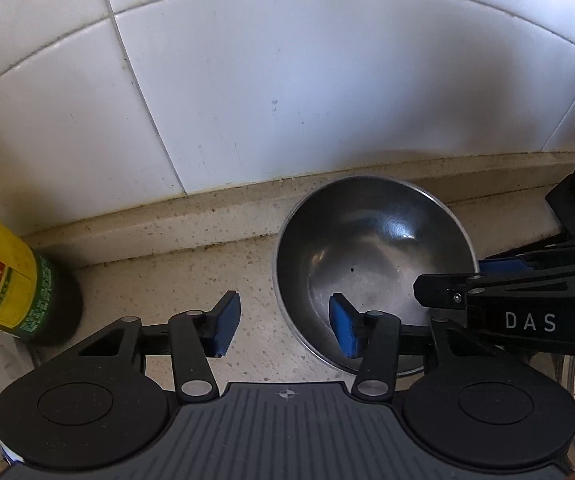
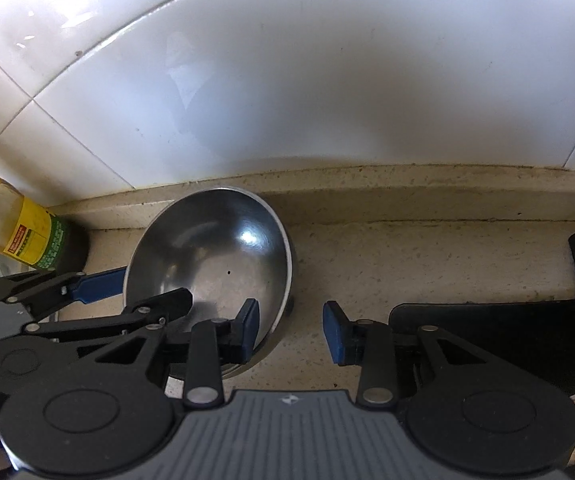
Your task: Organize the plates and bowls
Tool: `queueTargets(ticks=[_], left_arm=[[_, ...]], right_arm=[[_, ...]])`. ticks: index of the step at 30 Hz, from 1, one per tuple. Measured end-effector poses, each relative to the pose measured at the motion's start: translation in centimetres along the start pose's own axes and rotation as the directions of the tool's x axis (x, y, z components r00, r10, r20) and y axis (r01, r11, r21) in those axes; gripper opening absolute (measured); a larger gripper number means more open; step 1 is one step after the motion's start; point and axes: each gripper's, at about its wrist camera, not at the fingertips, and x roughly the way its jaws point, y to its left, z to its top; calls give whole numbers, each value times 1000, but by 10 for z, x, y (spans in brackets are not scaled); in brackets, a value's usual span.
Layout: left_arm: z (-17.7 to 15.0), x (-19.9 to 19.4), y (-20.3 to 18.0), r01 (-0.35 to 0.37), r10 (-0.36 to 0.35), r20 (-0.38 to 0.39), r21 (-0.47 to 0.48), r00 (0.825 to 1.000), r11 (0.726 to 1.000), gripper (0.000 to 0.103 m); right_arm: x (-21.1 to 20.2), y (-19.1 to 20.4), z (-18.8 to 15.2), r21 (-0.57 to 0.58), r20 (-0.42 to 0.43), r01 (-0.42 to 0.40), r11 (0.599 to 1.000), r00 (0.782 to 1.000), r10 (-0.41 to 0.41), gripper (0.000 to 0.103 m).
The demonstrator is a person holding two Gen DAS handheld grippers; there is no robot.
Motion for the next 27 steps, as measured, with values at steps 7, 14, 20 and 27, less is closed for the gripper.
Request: queueTargets(ticks=[7,14,20,27], left_arm=[[1,5,-3,3,-3,-19,9,1000,1000,50],[4,6,-9,25,-25,-18,20,1000,999,34],[3,3,-10,33,-33,-13,31,999,999,31],[-1,-3,-5,39,-39,11,28,999,999,29]], right_arm=[[5,3,0,-15,-14,-12,1000,1000,12,49],[9,4,3,-18,-32,-41,999,999,40,39],[8,4,1,-14,-34,-47,999,998,47,39],[2,5,1,-12,-24,-55,998,998,54,39]])
